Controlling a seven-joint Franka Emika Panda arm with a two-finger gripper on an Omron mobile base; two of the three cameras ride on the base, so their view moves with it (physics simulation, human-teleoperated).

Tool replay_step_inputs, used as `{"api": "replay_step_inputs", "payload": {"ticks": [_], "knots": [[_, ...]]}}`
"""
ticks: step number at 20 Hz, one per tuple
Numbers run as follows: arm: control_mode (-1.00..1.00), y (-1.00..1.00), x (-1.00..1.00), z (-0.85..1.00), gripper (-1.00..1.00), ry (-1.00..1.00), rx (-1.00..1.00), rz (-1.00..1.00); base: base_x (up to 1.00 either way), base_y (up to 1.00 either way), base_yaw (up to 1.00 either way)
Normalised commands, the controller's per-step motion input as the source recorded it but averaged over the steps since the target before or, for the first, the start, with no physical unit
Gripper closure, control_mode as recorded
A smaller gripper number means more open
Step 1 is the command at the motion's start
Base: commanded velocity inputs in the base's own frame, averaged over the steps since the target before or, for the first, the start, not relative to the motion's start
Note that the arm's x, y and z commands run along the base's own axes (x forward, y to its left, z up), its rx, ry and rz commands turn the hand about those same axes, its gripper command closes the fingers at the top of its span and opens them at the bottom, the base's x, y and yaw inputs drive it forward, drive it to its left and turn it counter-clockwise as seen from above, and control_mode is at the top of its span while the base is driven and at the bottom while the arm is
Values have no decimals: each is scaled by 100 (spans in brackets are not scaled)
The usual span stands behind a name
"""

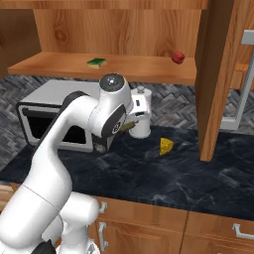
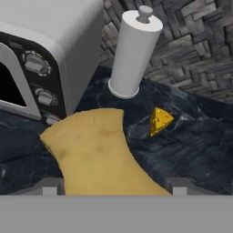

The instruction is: Pick the sponge and sponge from the cabinet and place them on the counter.

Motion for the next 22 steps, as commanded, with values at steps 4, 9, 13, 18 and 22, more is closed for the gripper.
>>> {"api": "replay_step_inputs", "payload": {"ticks": [4,9,13,18,22], "knots": [[-100,-12,0,-40,100,0,0,-3,0,0,0],[-100,-7,0,-42,100,0,0,-2,0,0,0],[-100,-4,0,-25,100,0,0,-2,0,0,0],[-100,-4,10,-23,100,6,2,-2,0,0,0],[-100,0,12,-32,100,1,0,0,0,0,0]]}}
